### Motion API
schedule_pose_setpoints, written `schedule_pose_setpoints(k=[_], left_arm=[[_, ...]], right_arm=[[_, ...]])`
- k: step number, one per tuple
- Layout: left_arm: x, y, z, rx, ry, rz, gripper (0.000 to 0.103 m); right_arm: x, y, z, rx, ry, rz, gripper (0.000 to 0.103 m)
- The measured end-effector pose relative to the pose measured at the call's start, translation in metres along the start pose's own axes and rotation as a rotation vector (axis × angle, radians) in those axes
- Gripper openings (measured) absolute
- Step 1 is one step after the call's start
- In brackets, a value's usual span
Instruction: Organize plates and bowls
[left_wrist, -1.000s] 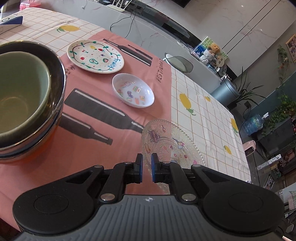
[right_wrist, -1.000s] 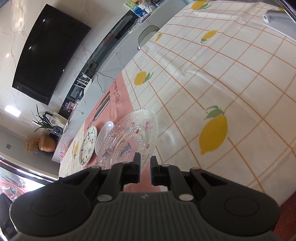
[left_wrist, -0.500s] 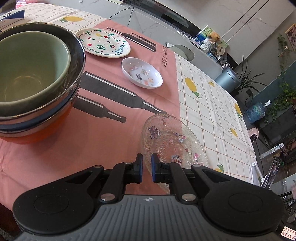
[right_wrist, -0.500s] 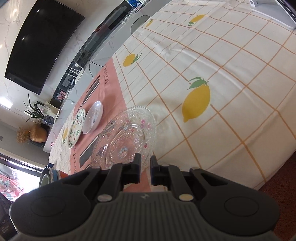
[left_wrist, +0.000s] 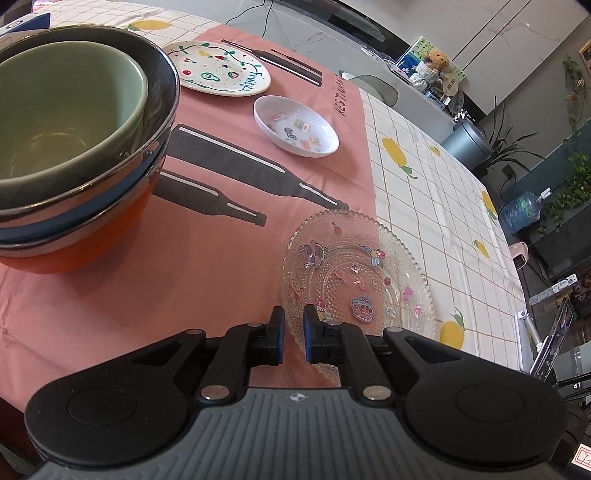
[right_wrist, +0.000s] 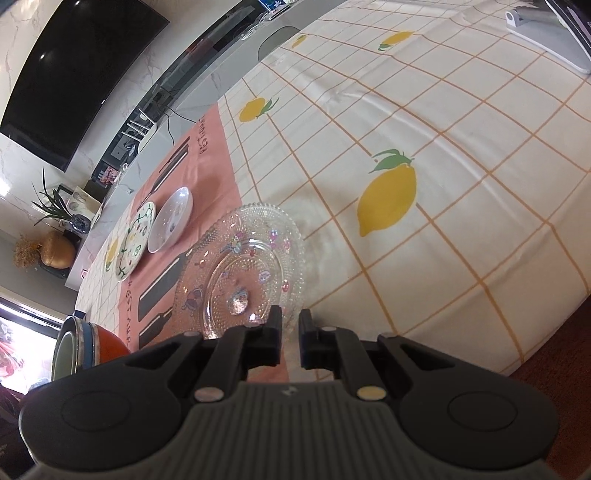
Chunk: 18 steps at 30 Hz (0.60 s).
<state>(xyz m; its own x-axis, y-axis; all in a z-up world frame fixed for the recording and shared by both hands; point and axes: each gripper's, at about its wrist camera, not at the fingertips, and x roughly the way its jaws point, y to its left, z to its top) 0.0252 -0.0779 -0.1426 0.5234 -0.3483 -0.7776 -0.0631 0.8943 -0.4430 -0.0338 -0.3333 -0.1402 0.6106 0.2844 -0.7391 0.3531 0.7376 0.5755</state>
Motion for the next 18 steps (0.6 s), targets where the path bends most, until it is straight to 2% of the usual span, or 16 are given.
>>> schedule_pose_setpoints(k=[9, 11, 13, 18], left_arm=[[-0.004, -0.002, 0.001, 0.006, 0.004, 0.007, 0.012], [-0.005, -0.003, 0.002, 0.010, 0.000, 0.009, 0.014], [-0.007, -0.005, 0.002, 0.022, -0.008, 0.024, 0.019], [-0.014, -0.008, 0.004, 0.043, -0.035, 0.037, 0.024]], right_arm=[[-0.001, 0.008, -0.001, -0.050, -0.007, -0.028, 0.011], [-0.003, 0.012, -0.002, -0.075, -0.018, -0.037, 0.017], [-0.006, 0.017, -0.002, -0.101, -0.039, -0.047, 0.033], [-0.015, 0.029, 0.000, -0.192, -0.084, -0.089, 0.037]])
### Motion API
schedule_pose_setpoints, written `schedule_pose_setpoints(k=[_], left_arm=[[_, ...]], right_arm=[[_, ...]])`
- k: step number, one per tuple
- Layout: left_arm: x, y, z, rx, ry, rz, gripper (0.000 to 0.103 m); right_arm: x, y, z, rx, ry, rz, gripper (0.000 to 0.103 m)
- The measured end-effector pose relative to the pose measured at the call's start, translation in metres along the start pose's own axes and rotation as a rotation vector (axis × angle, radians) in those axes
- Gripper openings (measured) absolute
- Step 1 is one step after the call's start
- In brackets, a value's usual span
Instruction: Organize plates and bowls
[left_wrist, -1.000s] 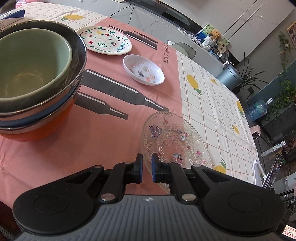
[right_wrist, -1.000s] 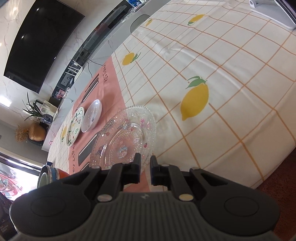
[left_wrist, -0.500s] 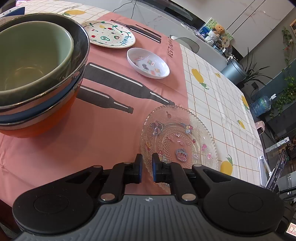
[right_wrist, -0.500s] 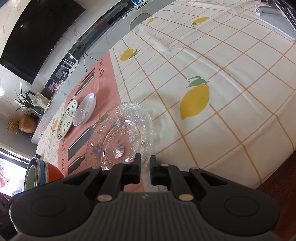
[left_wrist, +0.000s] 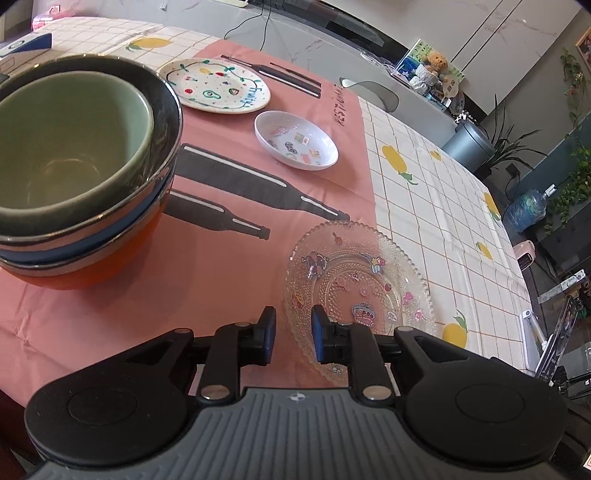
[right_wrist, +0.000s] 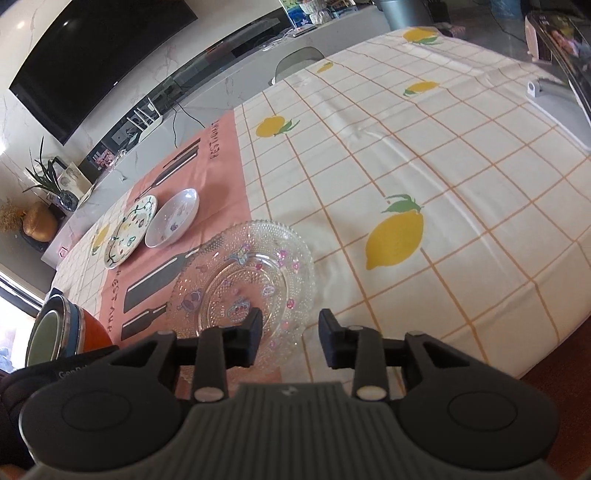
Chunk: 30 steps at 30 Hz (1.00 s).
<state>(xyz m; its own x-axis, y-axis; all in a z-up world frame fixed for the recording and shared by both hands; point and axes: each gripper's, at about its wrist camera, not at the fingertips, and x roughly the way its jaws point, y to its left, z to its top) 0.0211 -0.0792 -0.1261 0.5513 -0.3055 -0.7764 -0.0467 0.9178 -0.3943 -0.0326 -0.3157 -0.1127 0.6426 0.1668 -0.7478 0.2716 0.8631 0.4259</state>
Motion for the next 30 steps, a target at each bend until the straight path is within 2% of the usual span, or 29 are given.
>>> schedule_pose_setpoints(k=[6, 15, 20, 22, 24, 29, 30], left_arm=[[-0.017, -0.014, 0.012, 0.107, -0.065, 0.009, 0.025], [-0.053, -0.020, 0.053, 0.209, -0.188, -0.034, 0.027], [-0.060, -0.014, 0.081, 0.253, -0.155, 0.009, 0.029], [-0.064, -0.008, 0.093, 0.262, -0.158, 0.024, 0.029], [-0.070, -0.001, 0.104, 0.274, -0.180, 0.034, 0.029], [-0.089, 0.015, 0.136, 0.317, -0.215, 0.045, 0.029], [-0.092, 0.019, 0.142, 0.328, -0.226, 0.056, 0.033]], right_arm=[[-0.008, 0.015, 0.006, -0.076, -0.041, -0.007, 0.042], [-0.009, 0.048, 0.028, -0.162, -0.078, 0.038, 0.059], [-0.005, 0.075, 0.044, -0.232, -0.089, 0.065, 0.067], [-0.003, 0.087, 0.050, -0.252, -0.097, 0.058, 0.081], [-0.001, 0.098, 0.055, -0.267, -0.115, 0.032, 0.090], [0.014, 0.119, 0.069, -0.289, -0.099, 0.056, 0.090], [0.019, 0.123, 0.072, -0.289, -0.094, 0.061, 0.090]])
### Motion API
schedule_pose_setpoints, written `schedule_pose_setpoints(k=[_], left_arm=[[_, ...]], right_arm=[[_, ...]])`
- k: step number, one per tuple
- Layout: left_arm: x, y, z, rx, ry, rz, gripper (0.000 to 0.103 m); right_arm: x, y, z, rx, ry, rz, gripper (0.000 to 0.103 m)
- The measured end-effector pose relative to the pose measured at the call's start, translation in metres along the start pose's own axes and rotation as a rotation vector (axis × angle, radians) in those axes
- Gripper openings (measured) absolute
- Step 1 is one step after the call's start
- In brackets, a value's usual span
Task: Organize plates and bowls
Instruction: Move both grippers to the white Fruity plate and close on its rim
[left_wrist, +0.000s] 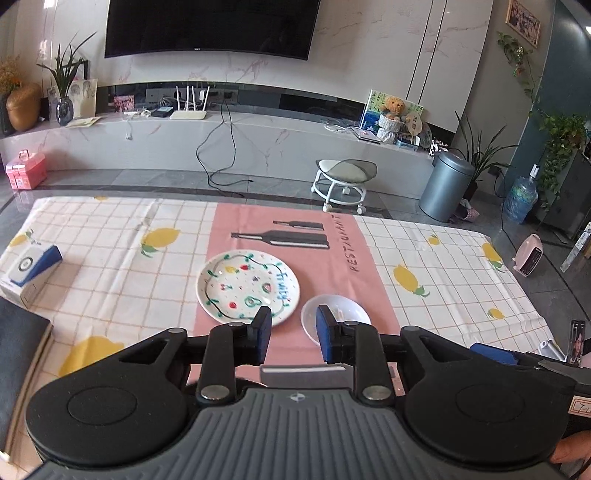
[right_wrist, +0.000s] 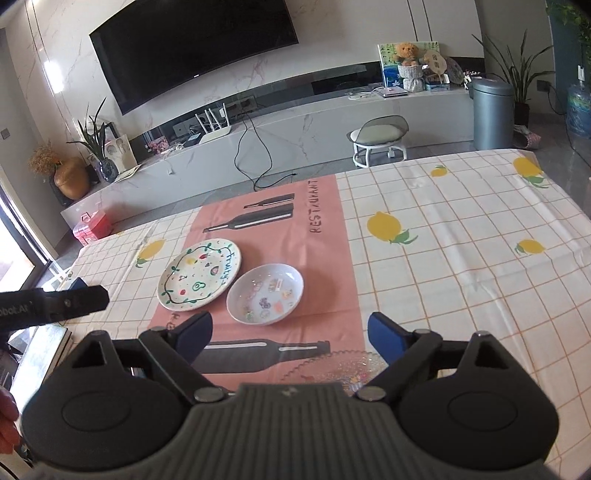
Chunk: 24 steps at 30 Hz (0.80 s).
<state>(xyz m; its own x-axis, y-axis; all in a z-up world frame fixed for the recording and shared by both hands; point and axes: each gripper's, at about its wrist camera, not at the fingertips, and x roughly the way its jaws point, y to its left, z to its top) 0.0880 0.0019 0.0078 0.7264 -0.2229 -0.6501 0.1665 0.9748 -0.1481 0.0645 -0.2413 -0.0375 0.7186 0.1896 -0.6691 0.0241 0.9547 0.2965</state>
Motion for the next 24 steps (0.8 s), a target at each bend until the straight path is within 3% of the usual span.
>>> schedule_pose_setpoints(k=[5, 9, 14, 19, 24], left_arm=[[0.005, 0.031, 0.027, 0.042, 0.011, 0.006, 0.044], [0.027, 0.060, 0.039, 0.057, 0.061, -0.024, 0.045], [0.065, 0.089, 0.039, 0.025, 0.104, -0.097, 0.045], [0.103, 0.110, 0.037, -0.012, 0.145, -0.157, 0.045], [0.143, 0.135, 0.033, -0.115, 0.203, -0.211, 0.044]], right_arm=[[0.022, 0.010, 0.014, -0.002, 0.001, 0.040, 0.090], [0.041, 0.016, 0.023, 0.024, 0.008, 0.099, 0.087], [0.072, 0.028, 0.035, 0.066, 0.047, 0.162, 0.076], [0.110, 0.038, 0.043, 0.094, 0.112, 0.195, 0.054], [0.160, 0.038, 0.054, 0.103, 0.190, 0.244, 0.044]])
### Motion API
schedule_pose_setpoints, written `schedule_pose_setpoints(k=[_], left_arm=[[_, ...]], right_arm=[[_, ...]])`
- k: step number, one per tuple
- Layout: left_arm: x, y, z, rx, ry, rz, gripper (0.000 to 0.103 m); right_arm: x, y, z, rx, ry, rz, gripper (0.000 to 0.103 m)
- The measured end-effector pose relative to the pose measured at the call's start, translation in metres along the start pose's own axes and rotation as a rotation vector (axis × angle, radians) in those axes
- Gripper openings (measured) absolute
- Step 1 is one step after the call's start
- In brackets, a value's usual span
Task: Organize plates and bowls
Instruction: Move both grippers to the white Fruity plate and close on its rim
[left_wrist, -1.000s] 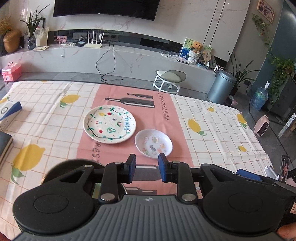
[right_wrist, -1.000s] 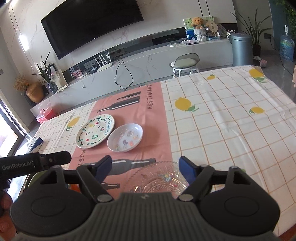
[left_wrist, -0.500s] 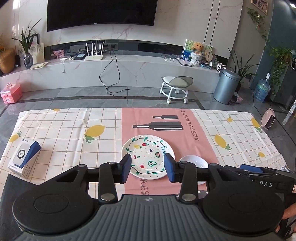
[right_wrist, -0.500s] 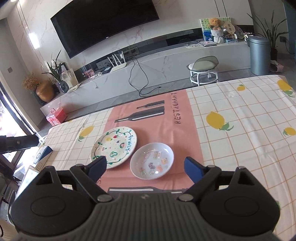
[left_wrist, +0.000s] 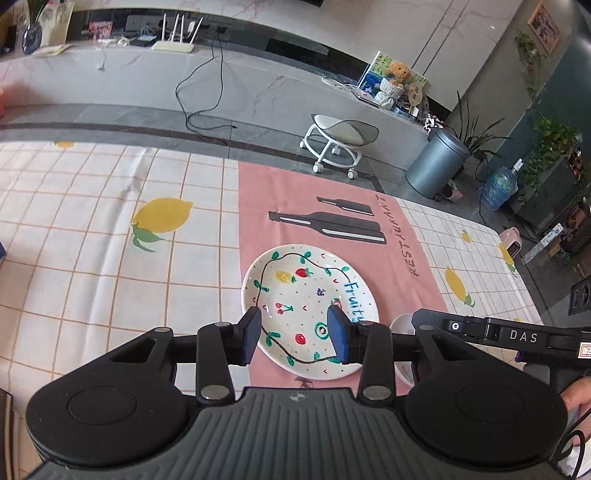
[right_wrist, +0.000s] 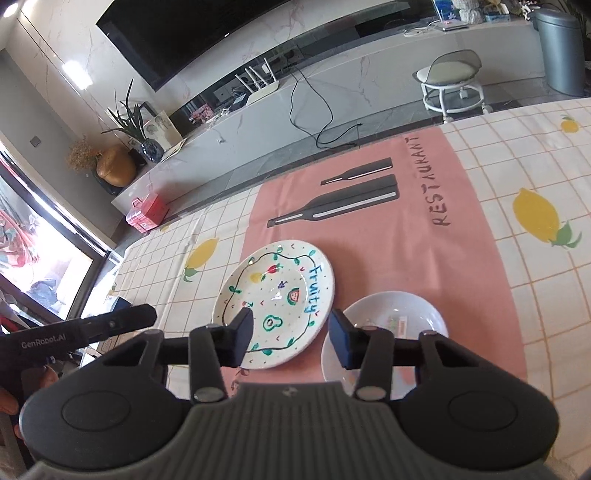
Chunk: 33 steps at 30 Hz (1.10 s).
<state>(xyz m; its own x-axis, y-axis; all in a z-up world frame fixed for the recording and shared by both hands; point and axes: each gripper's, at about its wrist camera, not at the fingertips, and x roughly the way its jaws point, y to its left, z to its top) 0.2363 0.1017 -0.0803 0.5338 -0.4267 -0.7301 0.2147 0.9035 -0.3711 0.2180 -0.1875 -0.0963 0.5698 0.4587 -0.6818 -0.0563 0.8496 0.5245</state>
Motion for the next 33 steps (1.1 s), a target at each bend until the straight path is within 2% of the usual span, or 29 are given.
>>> schedule_pose_setpoints(k=[4, 11, 14, 19, 22, 25, 30, 33], left_arm=[[0.023, 0.017, 0.000, -0.068, 0.022, -0.020, 0.044], [0.043, 0.033, -0.004, -0.114, 0.039, -0.009, 0.040], [0.047, 0.036, -0.006, -0.127, 0.043, -0.022, 0.040], [0.056, 0.039, -0.010, -0.143, 0.056, -0.036, 0.039], [0.058, 0.042, -0.011, -0.165, 0.044, -0.052, 0.038], [0.059, 0.045, -0.011, -0.191, 0.033, -0.059, 0.037], [0.058, 0.048, -0.013, -0.214, 0.010, -0.043, 0.018], [0.057, 0.046, -0.013, -0.216, 0.004, -0.020, 0.015]], right_arm=[[0.028, -0.017, 0.015, 0.050, 0.046, 0.012, 0.034], [0.055, -0.032, 0.029, 0.073, 0.099, 0.016, 0.031], [0.065, -0.035, 0.031, 0.079, 0.119, 0.027, 0.023], [0.072, -0.044, 0.030, 0.122, 0.132, 0.046, 0.021], [0.076, -0.043, 0.029, 0.118, 0.153, 0.069, 0.015], [0.077, -0.043, 0.029, 0.122, 0.153, 0.077, 0.015], [0.077, -0.053, 0.027, 0.173, 0.149, 0.095, 0.012], [0.076, -0.051, 0.025, 0.170, 0.143, 0.071, 0.006]])
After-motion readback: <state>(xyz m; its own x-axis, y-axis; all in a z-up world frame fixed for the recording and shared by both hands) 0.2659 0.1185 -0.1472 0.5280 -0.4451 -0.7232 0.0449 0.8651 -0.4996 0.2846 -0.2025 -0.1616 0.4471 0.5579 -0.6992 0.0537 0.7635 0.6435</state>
